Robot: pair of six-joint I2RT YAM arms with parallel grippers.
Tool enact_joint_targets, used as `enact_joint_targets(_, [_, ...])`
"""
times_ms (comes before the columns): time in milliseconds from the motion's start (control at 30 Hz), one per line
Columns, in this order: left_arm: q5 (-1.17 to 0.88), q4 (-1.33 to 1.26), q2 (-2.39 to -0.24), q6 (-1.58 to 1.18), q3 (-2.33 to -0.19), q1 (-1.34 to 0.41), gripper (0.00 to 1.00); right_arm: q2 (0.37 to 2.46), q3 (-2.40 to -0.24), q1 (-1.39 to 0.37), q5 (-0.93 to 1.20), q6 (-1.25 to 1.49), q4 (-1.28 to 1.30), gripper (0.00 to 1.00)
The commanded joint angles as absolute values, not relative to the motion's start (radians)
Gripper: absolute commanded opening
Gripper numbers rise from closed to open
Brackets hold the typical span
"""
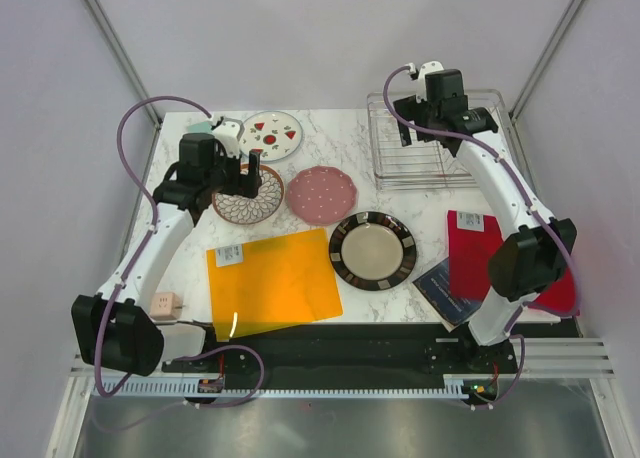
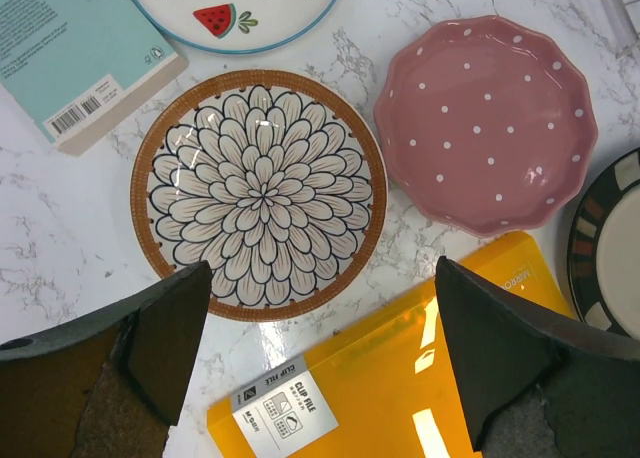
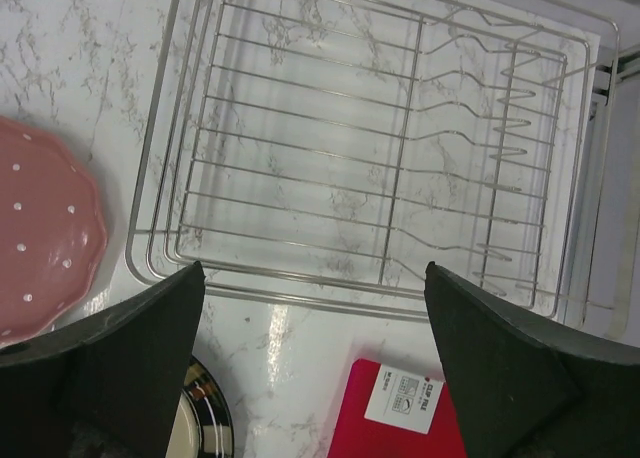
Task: Load the plates into the dish rack
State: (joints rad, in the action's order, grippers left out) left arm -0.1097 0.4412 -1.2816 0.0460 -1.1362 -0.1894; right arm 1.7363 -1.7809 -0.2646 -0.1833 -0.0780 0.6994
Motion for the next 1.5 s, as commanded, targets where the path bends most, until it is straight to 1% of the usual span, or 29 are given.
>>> enact_joint_targets(0, [-0.087,0.443,-1.220,0.066,-1.121,-0.186,1.00,1.747,-1.845,-0.265,-0.162,-0.080,0.592,0.98])
enact_joint_targets(67, [-0.086,0.445,-1.204,0.072,-1.115,-0.184,1.00,1.753,-1.848,-0.264,-0.091,-0.148,0.566,0.98])
enact_joint_targets(167, [-0.084,0.452,-1.186,0.075,-1.104,-0.179,1.00,1.772,-1.853,-0.265,-0.002,-0.164,0.503,0.98])
enact_joint_targets(233, [-0.086,0.465,-1.175,0.080,-1.092,-0.173,1.00,1.822,-1.888,-0.265,0.066,-0.150,0.503,0.95])
enact_joint_targets(267, [-0.084,0.465,-1.164,0.084,-1.086,-0.172,1.00,1.847,-1.943,-0.264,0.075,-0.146,0.515,0.95])
enact_joint_targets(367, [-0.084,0.471,-1.138,0.083,-1.055,-0.156,1.00,1.936,-2.015,-0.267,0.080,-0.133,0.545,0.90])
enact_joint_targets(467, [-0.089,0.471,-1.123,0.074,-1.029,-0.146,1.00,1.994,-2.046,-0.265,0.119,-0.141,0.560,0.82])
enact_joint_targets(567, [-0.098,0.469,-1.112,0.061,-1.003,-0.130,1.00,2.025,-2.051,-0.273,0.117,-0.135,0.558,0.79])
enact_joint_targets(600, [-0.103,0.469,-1.109,0.055,-0.997,-0.126,1.00,2.043,-2.051,-0.275,0.117,-0.135,0.558,0.76])
enact_joint_targets(700, [-0.112,0.471,-1.103,0.046,-0.979,-0.115,1.00,2.078,-2.049,-0.279,0.126,-0.115,0.557,0.70])
enact_joint_targets(767, [-0.112,0.471,-1.100,0.044,-0.973,-0.112,0.99,2.098,-2.051,-0.281,0.133,-0.083,0.552,0.68])
enact_joint_targets(900, [-0.117,0.471,-1.097,0.034,-0.953,-0.104,0.99,2.149,-2.078,-0.287,0.150,-0.031,0.537,0.65])
enact_joint_targets(1167, [-0.137,0.472,-1.095,0.011,-0.940,-0.097,0.99,2.203,-2.077,-0.316,0.141,-0.002,0.534,0.64])
enact_joint_targets(1267, [-0.140,0.476,-1.100,0.008,-0.950,-0.094,0.99,2.227,-2.089,-0.327,0.114,-0.002,0.534,0.60])
enact_joint_targets(1300, [-0.143,0.477,-1.104,0.009,-0.951,-0.094,0.99,2.235,-2.089,-0.328,0.106,-0.002,0.532,0.56])
enact_joint_targets(1433, [-0.152,0.477,-1.111,0.008,-0.953,-0.087,0.99,2.252,-2.100,-0.334,0.071,-0.003,0.531,0.54])
enact_joint_targets(1467, [-0.156,0.477,-1.111,-0.017,-0.953,-0.087,0.99,2.259,-2.102,-0.337,0.063,-0.002,0.529,0.52])
